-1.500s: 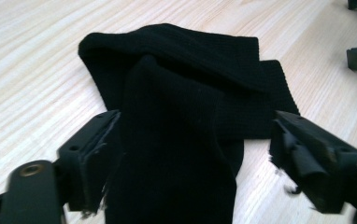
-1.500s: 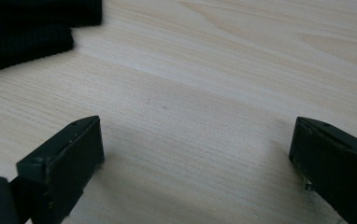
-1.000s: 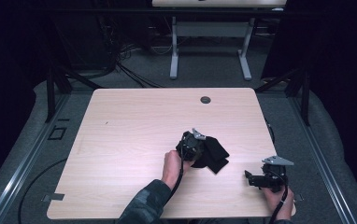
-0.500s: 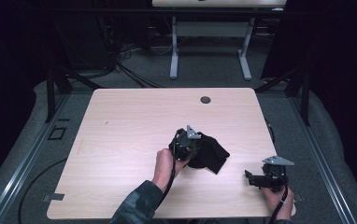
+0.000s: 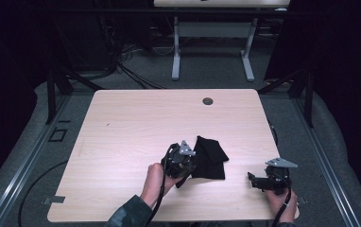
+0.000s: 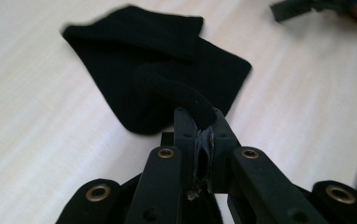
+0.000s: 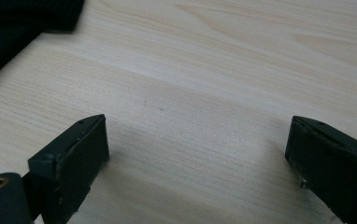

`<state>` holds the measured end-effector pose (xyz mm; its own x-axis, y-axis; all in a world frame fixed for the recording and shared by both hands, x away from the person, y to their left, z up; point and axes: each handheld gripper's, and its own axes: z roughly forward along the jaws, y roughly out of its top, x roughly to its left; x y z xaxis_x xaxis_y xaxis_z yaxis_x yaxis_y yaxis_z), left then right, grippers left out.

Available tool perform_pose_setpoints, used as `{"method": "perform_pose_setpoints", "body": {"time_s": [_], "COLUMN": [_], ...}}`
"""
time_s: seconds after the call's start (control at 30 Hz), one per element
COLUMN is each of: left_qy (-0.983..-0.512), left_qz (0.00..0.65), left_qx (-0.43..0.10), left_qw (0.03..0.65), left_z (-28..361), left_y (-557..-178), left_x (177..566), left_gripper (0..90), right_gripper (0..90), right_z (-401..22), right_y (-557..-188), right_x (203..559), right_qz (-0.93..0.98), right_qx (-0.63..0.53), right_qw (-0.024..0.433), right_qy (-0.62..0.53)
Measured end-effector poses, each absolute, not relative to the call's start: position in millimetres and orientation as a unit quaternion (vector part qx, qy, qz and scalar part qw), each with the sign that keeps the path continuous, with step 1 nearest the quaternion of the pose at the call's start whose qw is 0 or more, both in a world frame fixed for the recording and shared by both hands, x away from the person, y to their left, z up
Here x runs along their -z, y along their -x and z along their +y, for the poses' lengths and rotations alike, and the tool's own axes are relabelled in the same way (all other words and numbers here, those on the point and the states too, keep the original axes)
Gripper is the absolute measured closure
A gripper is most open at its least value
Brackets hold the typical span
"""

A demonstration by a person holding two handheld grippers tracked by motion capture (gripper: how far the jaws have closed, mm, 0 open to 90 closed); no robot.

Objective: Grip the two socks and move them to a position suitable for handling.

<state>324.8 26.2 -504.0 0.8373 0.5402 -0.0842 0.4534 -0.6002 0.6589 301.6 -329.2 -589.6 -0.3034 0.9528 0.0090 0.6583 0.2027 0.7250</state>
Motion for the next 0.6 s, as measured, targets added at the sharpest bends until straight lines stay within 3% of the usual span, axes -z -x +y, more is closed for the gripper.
{"method": "perform_pose_setpoints", "body": {"time_s": [0.4, 0.47, 0.57, 0.6], "left_qy": [-0.899, -0.894, -0.881, -0.875], "left_qz": [0.299, 0.304, 0.318, 0.322], "left_qx": [-0.002, 0.001, -0.014, -0.021], "left_qw": [0.321, 0.329, 0.350, 0.361], "left_z": [63, 69, 82, 87], "left_y": [-324, -326, -323, -321], "left_x": [538, 541, 537, 535], "left_gripper": [72.5, 63.3, 34.1, 34.1], "right_gripper": [7.6, 8.0, 8.8, 8.8], "right_z": [-330, -329, -329, -329], "right_y": [-301, -301, -300, -300], "right_x": [590, 590, 589, 589], "right_qz": [0.738, 0.735, 0.735, 0.735], "right_qx": [-0.323, -0.324, -0.322, -0.322], "right_qw": [0.233, 0.233, 0.233, 0.233], "right_qy": [-0.545, -0.548, -0.548, -0.548]}}
